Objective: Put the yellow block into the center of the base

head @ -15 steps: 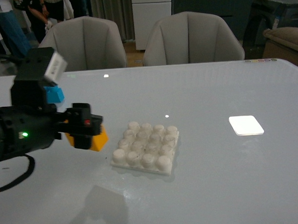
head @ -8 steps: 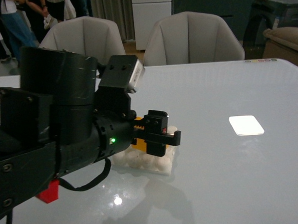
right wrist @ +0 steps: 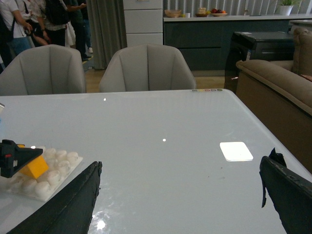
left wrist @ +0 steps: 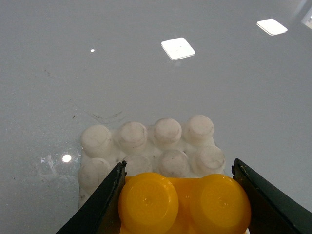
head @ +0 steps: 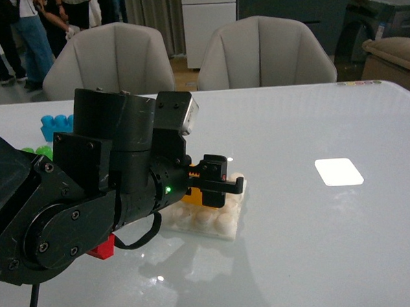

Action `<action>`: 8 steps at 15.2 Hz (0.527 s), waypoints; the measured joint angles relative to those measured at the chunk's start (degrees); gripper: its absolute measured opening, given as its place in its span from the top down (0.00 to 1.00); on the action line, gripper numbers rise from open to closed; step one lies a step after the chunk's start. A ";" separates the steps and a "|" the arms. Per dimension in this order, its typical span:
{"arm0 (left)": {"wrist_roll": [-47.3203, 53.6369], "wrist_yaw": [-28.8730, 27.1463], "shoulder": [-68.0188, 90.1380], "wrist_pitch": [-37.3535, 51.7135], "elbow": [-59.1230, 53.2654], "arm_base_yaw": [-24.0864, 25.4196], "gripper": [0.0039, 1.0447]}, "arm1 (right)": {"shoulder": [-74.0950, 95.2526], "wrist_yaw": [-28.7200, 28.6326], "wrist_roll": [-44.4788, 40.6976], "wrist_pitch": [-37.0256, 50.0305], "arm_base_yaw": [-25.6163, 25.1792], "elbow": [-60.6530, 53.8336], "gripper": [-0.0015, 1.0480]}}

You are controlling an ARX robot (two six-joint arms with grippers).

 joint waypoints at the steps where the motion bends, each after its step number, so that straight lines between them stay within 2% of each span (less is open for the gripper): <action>1: -1.14 -0.96 0.50 0.70 0.15 -0.24 0.44 | 0.00 0.00 0.00 0.00 0.00 0.00 0.06; 3: -2.82 -2.29 1.75 2.34 0.17 -1.57 0.44 | 0.00 0.00 0.00 0.00 0.00 0.00 0.06; 8: -2.69 -3.19 2.47 4.28 0.15 -1.38 0.44 | 0.00 0.00 -0.02 0.00 0.00 0.00 0.06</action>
